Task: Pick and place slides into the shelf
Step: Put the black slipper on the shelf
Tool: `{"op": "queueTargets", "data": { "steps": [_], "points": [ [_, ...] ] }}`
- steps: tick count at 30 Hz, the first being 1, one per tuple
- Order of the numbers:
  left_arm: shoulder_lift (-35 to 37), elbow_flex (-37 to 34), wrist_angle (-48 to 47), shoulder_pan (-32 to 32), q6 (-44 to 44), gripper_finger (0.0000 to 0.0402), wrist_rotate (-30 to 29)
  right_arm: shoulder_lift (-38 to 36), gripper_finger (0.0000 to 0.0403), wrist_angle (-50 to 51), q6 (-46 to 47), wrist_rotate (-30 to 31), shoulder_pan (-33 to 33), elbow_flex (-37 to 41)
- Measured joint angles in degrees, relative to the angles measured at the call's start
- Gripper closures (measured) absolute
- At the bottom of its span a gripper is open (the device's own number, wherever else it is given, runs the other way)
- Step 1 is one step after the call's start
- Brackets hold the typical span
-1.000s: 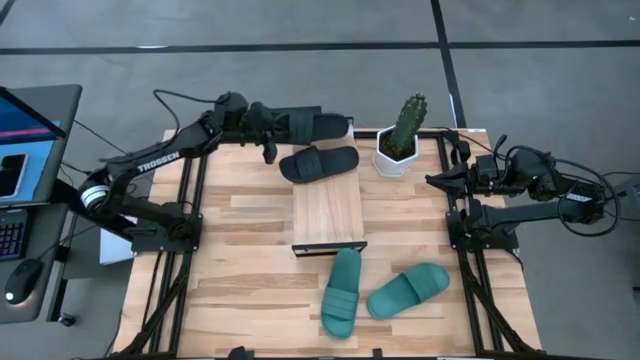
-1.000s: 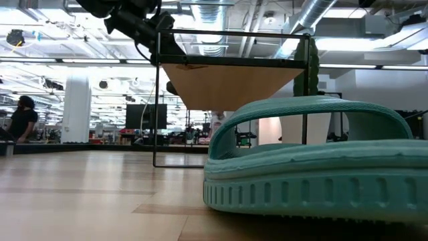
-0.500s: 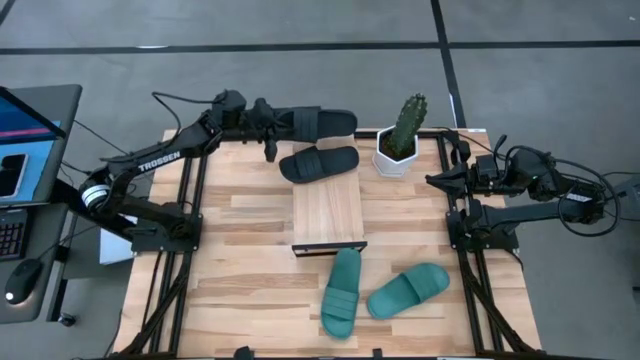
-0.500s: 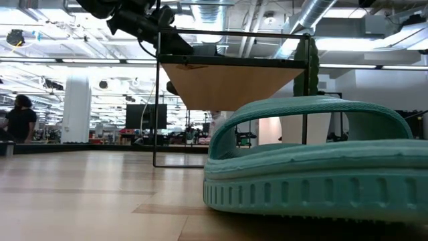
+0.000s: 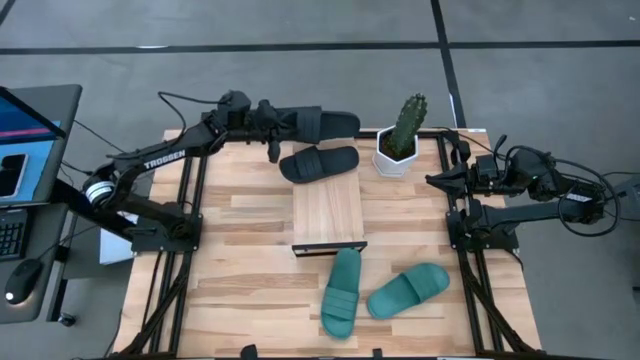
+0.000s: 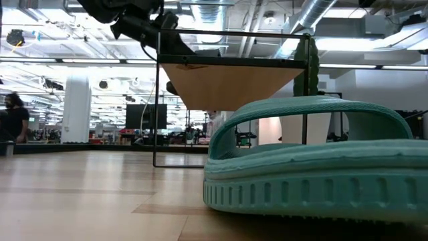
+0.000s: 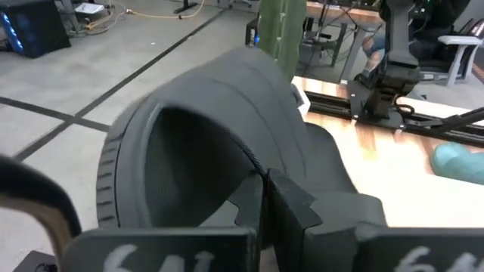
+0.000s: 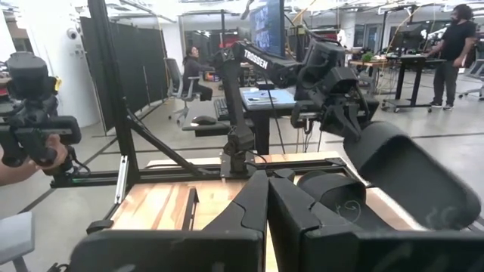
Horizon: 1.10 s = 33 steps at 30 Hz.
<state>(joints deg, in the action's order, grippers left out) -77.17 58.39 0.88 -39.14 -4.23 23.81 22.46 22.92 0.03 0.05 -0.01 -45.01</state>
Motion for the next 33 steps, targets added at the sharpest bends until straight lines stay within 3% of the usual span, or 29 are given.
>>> {"op": "queueTargets", "data": {
  "steps": [10, 33],
  "points": [
    [-4.5, 0.0, 0.7, 0.2, -0.9, 0.0401, -0.6, 0.0, 0.0403, 0.0, 0.0, 0.0, 0.0, 0.0],
    [-4.5, 0.0, 0.3, 0.6, 0.5, 0.0387, -0.1, 0.0, 0.0403, 0.0, 0.0, 0.0, 0.0, 0.0]
  ]
}}
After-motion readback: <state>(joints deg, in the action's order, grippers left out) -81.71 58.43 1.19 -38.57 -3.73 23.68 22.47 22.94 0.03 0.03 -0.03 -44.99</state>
